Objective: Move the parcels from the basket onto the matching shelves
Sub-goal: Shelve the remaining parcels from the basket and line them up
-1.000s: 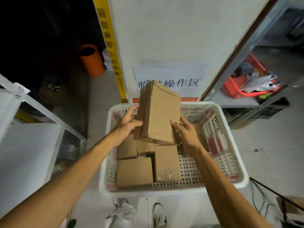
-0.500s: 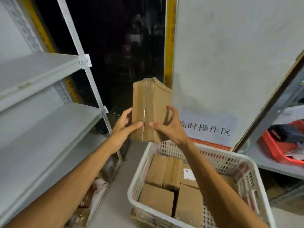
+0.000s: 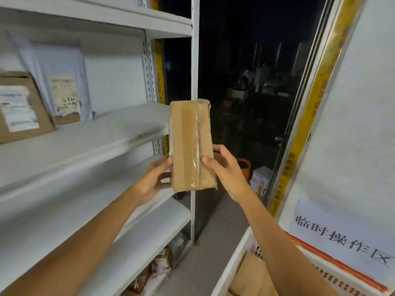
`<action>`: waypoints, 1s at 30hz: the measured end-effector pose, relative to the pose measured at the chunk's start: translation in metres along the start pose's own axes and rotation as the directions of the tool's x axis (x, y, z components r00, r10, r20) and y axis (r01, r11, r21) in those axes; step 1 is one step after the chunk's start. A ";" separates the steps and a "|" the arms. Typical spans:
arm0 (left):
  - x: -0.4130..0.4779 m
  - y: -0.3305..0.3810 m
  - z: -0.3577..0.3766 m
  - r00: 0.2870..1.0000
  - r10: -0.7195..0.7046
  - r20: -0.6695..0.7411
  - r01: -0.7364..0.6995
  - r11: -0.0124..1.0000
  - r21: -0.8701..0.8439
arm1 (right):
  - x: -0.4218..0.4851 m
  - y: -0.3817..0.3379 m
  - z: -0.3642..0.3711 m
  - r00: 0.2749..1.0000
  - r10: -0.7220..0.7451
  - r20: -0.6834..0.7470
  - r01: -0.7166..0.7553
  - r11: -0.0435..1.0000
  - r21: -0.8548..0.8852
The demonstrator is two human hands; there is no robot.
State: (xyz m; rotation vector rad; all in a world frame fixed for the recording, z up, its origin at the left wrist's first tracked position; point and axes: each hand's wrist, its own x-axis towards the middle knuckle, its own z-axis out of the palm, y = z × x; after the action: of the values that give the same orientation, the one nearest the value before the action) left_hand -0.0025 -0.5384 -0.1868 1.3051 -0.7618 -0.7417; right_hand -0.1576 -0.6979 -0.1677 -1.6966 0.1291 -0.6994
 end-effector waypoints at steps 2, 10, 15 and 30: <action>-0.002 0.002 -0.023 0.996 0.046 -0.080 -0.044 0.999 0.015 | 0.011 0.001 0.015 0.998 -0.058 -0.002 0.058 0.997 -0.051; -0.008 0.019 -0.074 0.931 0.231 -0.283 -0.251 0.968 -0.033 | 0.045 0.004 0.082 0.946 -0.254 -0.200 0.198 0.945 -0.260; -0.004 0.034 -0.090 0.872 0.321 -0.370 -0.333 0.942 0.033 | 0.060 -0.005 0.115 0.986 -0.159 -0.050 0.150 0.978 -0.145; 0.060 0.071 -0.149 0.781 0.488 -0.388 -0.393 0.869 0.302 | 0.155 0.029 0.145 0.984 -0.167 -0.062 0.162 0.983 -0.081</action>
State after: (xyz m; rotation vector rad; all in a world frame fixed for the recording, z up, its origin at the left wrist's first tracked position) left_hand 0.1578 -0.4985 -0.1273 1.3435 -0.7315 0.0385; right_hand 0.0503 -0.6508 -0.1485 -1.7703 0.0649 -0.8864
